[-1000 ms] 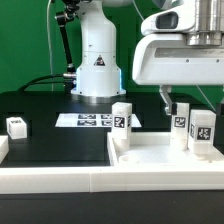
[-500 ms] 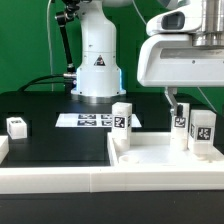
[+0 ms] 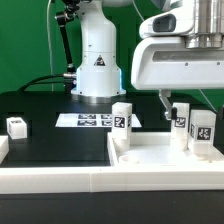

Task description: Assemble square table

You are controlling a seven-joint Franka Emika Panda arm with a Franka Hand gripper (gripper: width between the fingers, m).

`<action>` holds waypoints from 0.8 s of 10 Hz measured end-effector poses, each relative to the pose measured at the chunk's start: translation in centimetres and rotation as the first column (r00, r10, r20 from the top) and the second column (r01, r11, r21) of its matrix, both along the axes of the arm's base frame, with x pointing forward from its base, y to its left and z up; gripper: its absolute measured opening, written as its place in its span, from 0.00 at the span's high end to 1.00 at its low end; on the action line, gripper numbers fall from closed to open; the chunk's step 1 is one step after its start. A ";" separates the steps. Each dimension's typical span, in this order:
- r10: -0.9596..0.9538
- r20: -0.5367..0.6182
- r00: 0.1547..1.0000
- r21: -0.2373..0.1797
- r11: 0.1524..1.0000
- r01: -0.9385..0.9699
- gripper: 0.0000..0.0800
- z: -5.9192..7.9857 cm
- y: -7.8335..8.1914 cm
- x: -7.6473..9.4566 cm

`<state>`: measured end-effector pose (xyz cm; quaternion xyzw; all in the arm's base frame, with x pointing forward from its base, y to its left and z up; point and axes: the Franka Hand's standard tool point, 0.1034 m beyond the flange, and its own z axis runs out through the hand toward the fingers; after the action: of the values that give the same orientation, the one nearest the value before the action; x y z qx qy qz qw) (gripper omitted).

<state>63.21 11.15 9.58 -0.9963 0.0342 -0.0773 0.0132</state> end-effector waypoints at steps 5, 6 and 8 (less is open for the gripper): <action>-0.028 0.014 1.000 0.006 1.000 0.028 0.19 -0.1 0.2 0.3; -0.041 0.012 0.999 0.008 0.999 0.041 0.19 -0.1 0.4 0.2; -0.063 0.008 0.998 0.012 0.998 0.063 0.19 -0.1 0.7 0.1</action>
Offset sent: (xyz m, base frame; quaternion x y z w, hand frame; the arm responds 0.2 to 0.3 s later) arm 0.0053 0.0135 0.0002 0.0332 0.0060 0.0449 0.9984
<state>63.31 11.81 9.45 -0.9943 0.0661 -0.0815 0.0170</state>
